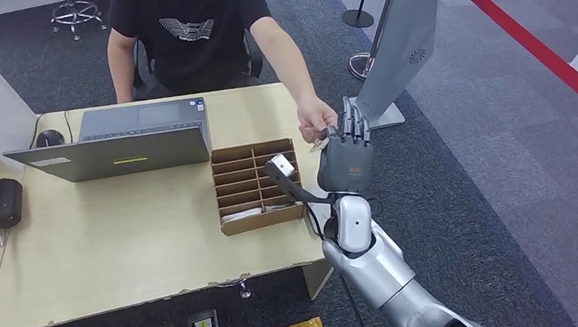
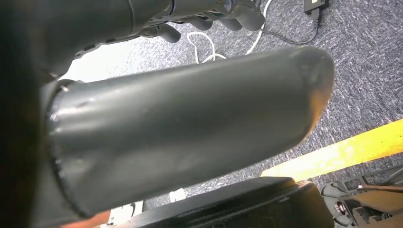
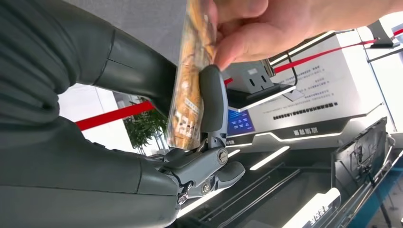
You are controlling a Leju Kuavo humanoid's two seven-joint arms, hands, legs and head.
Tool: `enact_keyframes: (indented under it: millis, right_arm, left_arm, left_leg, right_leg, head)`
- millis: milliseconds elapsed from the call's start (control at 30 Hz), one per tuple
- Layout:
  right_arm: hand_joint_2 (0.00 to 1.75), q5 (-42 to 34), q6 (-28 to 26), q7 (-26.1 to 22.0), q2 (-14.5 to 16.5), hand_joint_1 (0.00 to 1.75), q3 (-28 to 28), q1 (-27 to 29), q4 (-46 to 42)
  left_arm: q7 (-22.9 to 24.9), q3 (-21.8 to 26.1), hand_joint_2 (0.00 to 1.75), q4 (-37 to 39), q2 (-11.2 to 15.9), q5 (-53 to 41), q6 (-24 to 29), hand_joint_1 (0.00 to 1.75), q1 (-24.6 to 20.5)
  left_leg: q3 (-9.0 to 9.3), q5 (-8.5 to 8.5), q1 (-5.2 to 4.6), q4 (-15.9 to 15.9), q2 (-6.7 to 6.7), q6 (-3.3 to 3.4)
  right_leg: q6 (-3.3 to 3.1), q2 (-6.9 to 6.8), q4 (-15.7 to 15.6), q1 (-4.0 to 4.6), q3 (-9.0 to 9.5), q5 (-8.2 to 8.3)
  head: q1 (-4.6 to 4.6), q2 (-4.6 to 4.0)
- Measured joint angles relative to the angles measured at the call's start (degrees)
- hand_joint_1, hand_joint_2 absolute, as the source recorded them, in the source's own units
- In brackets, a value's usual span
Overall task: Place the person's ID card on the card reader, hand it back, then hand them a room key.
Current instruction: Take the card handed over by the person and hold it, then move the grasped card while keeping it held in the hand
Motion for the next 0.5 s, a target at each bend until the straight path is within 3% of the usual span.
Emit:
enact_keyframes:
  millis: [500]
  right_arm:
    - [1.75,1.2,0.0,-1.9,0.3,1.75,-1.7,2.3,-1.2]
  left_arm:
    - [0.0,-0.5,0.0,0.0,0.0,1.3,0.5,0.0,-0.1]
  left_leg:
    - [0.0,0.0,0.0,0.0,0.0,0.0]
  right_leg:
    - [0.0,0.0,0.0,0.0,0.0,0.0]
  head:
    - [0.0,0.0]
